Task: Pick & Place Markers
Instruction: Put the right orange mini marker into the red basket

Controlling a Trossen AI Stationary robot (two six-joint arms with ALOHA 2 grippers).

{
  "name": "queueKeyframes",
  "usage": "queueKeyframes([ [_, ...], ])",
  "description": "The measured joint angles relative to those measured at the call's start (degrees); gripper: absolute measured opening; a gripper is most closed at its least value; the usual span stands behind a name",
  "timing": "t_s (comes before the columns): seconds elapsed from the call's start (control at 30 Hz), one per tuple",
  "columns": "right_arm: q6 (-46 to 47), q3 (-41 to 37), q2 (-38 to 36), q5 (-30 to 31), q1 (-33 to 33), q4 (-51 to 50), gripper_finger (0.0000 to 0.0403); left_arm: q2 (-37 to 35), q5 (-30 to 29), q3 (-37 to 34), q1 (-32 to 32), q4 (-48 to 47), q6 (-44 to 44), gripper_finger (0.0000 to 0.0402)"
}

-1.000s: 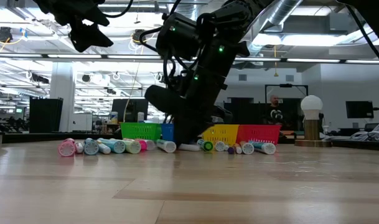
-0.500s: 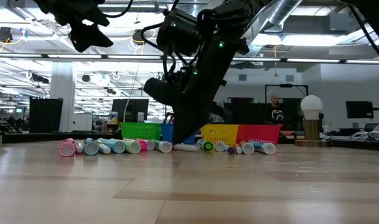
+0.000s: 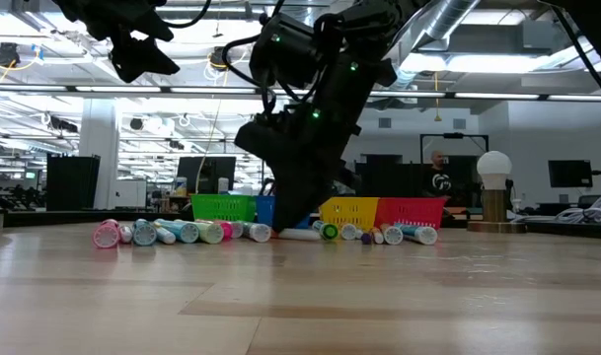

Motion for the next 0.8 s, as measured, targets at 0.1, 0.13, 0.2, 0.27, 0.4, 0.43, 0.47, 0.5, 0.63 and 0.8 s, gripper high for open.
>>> queueKeyframes([
  [0.1, -0.8, -1.2, 0.0, 0.1, 0.0, 1.3, 0.0051, 0.0, 0.0, 0.0, 0.0, 0.0, 0.0, 0.0260],
  [0.13, -0.8, -1.8, -0.1, 0.1, 0.0, 1.9, 0.0052, 0.0, 0.0, 0.0, 0.0, 0.0, 0.0, 0.0260],
  [0.2, -0.8, -2.9, -0.3, 0.1, 0.0, 2.2, 0.0052, 0.0, 0.0, 0.0, 0.0, 0.0, 0.0, 0.0260],
  [0.27, -0.8, -3.9, -0.3, 0.1, 0.2, 2.8, 0.0052, 0.0, 0.0, 0.0, 0.0, 0.0, 0.0, 0.0260],
  [0.4, -0.8, -5.2, -0.3, 0.8, 0.5, 3.9, 0.0052, 0.0, 0.0, 0.0, 0.0, 0.0, 0.0, 0.0260],
  [0.43, -0.8, -5.2, -0.3, 0.7, 0.5, 3.9, 0.0051, 0.0, 0.0, 0.0, 0.0, 0.0, 0.0, 0.0260],
  [0.47, -0.8, -5.2, -0.3, 0.6, 0.4, 3.8, 0.0049, 0.0, 0.0, 0.0, 0.0, 0.0, 0.0, 0.0260],
  [0.5, -0.8, -5.2, -0.2, 0.7, 0.5, 3.8, 0.0045, 0.0, 0.0, 0.0, 0.0, 0.0, 0.0, 0.0260],
  [0.63, -0.7, -5.3, -0.2, 1.6, 0.5, 3.4, 0.0021, 0.0, 0.0, 0.0, 0.0, 0.0, 0.0, 0.0260],
  [0.8, 2.2, -5.3, -0.3, 3.0, 0.4, 3.4, 0.0021, 0.0, 0.0, 0.0, 0.0, 0.0, 0.0, 0.0260],
])
